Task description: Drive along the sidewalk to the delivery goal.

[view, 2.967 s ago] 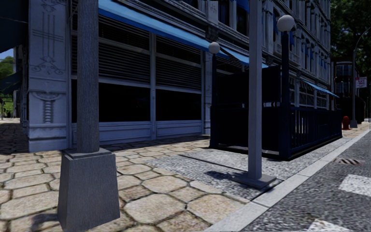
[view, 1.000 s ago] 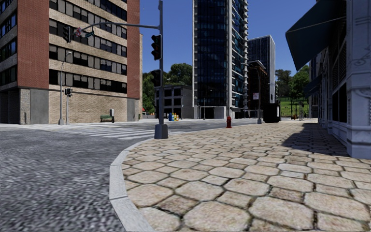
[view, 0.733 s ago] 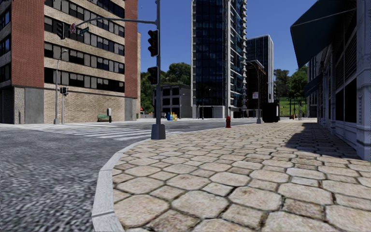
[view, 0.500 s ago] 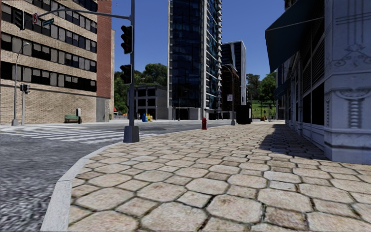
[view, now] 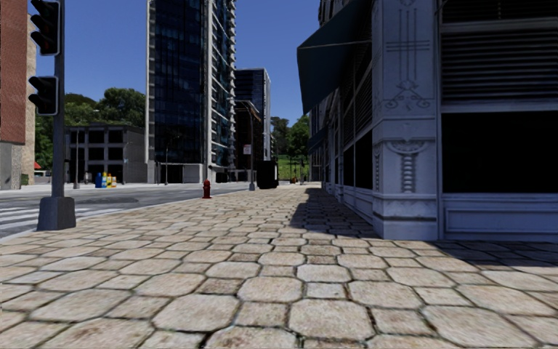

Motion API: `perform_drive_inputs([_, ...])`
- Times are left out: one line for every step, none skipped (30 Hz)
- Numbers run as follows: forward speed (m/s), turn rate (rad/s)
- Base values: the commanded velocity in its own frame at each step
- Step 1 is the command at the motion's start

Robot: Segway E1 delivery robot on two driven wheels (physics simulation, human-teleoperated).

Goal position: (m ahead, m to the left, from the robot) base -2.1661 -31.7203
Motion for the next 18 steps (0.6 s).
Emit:
perform_drive_inputs([0.84, 0.00])
perform_drive_inputs([0.84, 0.00])
perform_drive_inputs([0.84, 0.00])
perform_drive_inputs([0.84, 0.00])
perform_drive_inputs([0.84, 0.00])
perform_drive_inputs([0.84, 0.00])
perform_drive_inputs([0.84, 0.00])
perform_drive_inputs([0.84, 0.00])
perform_drive_inputs([0.84, 0.00])
perform_drive_inputs([0.84, 0.00])
perform_drive_inputs([0.84, 0.00])
perform_drive_inputs([0.84, 0.00])
perform_drive_inputs([0.84, -0.01])
perform_drive_inputs([0.84, -0.01])
perform_drive_inputs([0.84, -0.05])
perform_drive_inputs([0.84, -0.16])
perform_drive_inputs([0.83, -0.27])
perform_drive_inputs([0.82, -0.35])
